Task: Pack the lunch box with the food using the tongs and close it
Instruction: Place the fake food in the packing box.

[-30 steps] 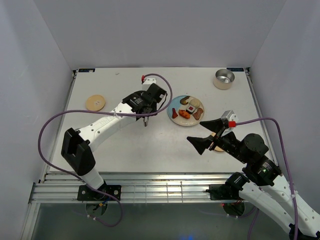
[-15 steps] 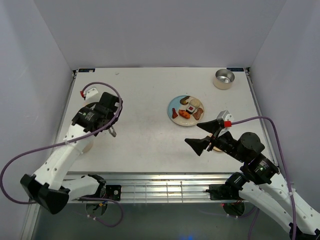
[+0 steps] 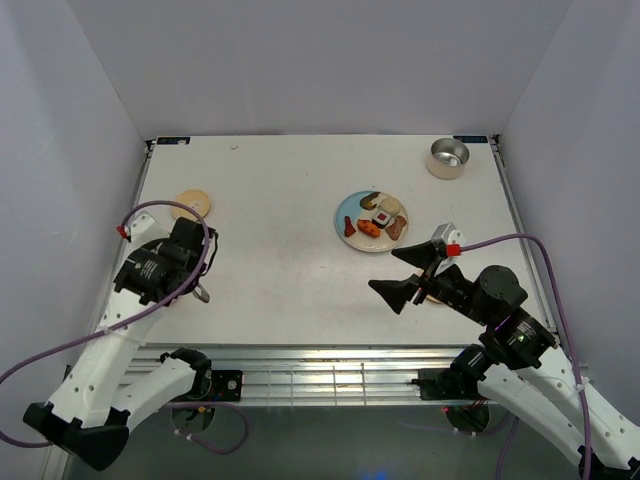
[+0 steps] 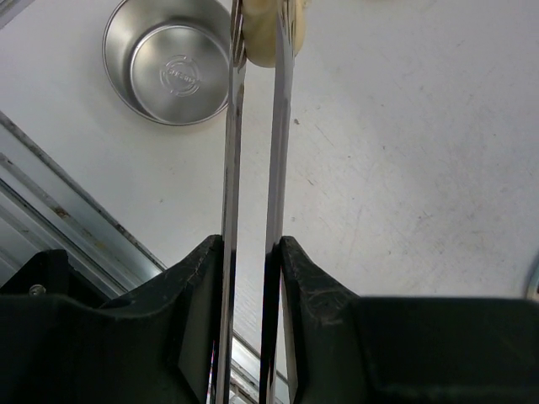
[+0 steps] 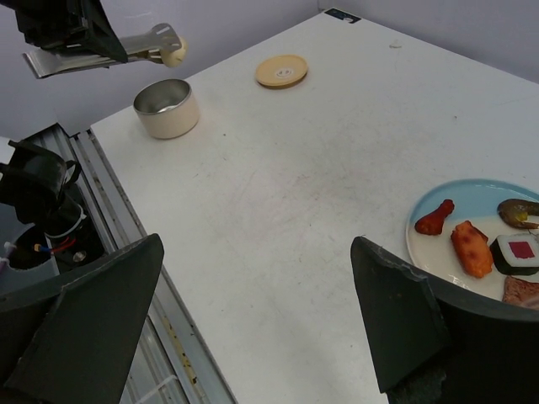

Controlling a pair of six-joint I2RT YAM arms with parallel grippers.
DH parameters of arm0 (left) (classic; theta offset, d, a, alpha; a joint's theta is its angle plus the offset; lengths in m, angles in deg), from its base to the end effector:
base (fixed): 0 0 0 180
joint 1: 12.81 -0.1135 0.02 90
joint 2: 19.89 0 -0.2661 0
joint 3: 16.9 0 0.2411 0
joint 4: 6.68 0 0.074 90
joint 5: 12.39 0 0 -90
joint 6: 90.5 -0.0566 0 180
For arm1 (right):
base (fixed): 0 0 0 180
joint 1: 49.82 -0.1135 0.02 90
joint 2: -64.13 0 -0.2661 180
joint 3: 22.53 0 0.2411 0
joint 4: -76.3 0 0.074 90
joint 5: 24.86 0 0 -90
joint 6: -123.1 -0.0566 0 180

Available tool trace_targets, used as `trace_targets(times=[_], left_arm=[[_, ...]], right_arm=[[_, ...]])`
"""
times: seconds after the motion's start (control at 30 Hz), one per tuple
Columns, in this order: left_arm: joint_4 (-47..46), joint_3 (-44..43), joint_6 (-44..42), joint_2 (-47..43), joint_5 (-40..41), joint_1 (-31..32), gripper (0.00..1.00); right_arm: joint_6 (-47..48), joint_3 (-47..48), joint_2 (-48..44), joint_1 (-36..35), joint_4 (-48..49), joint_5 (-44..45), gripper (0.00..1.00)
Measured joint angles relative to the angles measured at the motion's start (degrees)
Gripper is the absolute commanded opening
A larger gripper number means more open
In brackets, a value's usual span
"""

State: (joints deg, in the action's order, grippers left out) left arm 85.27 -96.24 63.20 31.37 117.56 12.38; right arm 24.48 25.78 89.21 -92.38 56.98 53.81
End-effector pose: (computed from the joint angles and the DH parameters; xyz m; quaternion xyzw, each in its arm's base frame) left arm 0.1222 -0.0173 0.3292 -0.3748 0.8388 0.0888 0.3847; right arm 0.0880 0.0959 0.3302 -0.2672 0.6286 0.3749 0.6268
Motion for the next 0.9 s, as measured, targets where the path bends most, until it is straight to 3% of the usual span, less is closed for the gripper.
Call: trace_targets(times=[0.27,0.9], left_arm=[[-0.6,2.3,1.7,12.4,-0.5,-7.0,0.29],[-2.7,3.5,-4.3,13.1,0.1,-19.0,0.27]], right_arm=[[0.0,-0.8,-0.1,0.0,0.2,0.0,0.97],[0.0,-0.8,0.1,0.0,0.3,0.0,0.97]])
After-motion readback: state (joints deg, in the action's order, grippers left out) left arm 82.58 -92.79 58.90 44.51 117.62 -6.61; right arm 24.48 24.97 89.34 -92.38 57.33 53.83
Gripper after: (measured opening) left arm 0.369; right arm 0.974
